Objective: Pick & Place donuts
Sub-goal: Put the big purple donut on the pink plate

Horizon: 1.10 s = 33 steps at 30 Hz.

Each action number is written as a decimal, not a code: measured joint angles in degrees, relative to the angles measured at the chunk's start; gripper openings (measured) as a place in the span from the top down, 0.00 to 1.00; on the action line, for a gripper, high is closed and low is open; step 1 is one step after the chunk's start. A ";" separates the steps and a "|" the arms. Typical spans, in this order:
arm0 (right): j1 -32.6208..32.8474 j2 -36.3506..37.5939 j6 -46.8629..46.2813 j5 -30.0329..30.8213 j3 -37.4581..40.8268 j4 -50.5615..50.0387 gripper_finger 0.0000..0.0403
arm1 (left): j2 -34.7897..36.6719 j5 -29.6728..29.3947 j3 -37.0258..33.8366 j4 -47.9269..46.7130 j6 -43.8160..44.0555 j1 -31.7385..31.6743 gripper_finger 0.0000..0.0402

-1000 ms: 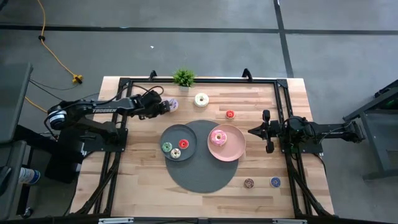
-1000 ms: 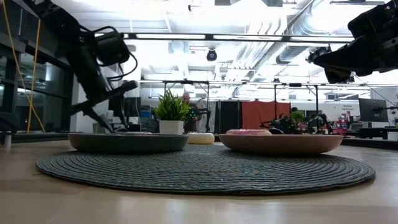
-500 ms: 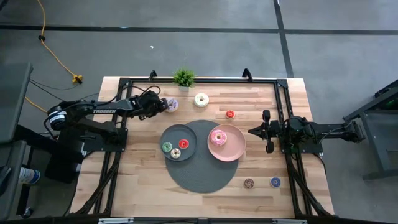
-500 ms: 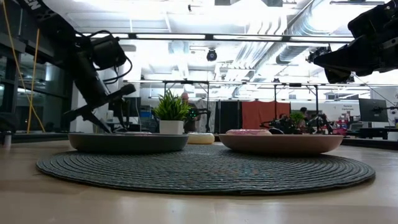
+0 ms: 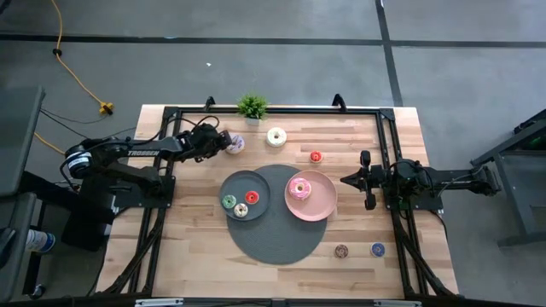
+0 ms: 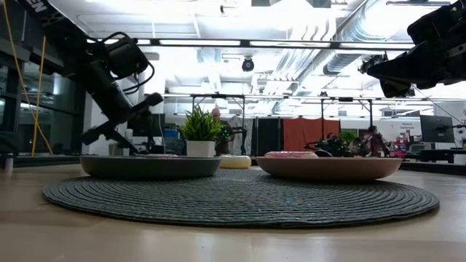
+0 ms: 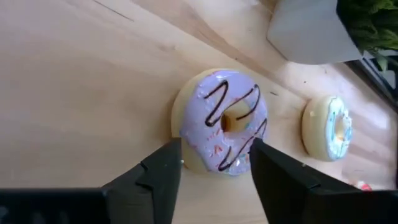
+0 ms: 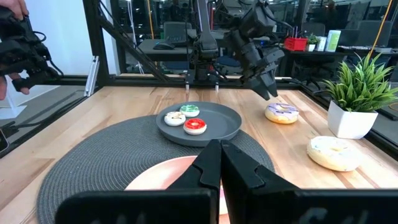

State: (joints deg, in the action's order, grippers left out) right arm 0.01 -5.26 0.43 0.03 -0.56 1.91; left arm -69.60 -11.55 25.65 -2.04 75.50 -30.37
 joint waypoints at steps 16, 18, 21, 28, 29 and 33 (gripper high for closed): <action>-0.02 0.00 0.01 0.00 0.01 0.00 1.00 | 0.00 -0.31 -2.35 -0.43 13.17 0.00 0.33; -0.02 0.00 0.00 0.00 0.00 0.00 1.00 | -0.02 -0.68 -3.09 0.31 14.39 0.00 0.33; -0.02 0.00 0.00 0.00 0.02 0.00 1.00 | -0.02 -1.00 -3.92 2.35 15.48 0.00 0.33; 0.00 0.00 0.01 -0.02 0.01 0.00 1.00 | -2.60 -1.94 -4.04 5.67 16.31 0.00 0.33; -0.01 0.00 0.00 -0.01 0.02 0.00 1.00 | -3.52 -1.80 -4.02 7.34 16.33 0.00 0.33; -0.02 0.00 0.02 0.00 0.02 0.00 1.00 | -7.29 -1.29 -4.01 11.97 16.67 0.02 0.33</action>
State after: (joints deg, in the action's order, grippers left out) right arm -0.01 -5.25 0.45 0.03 -0.54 1.91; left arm -76.89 -12.84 21.64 9.93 92.17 -30.35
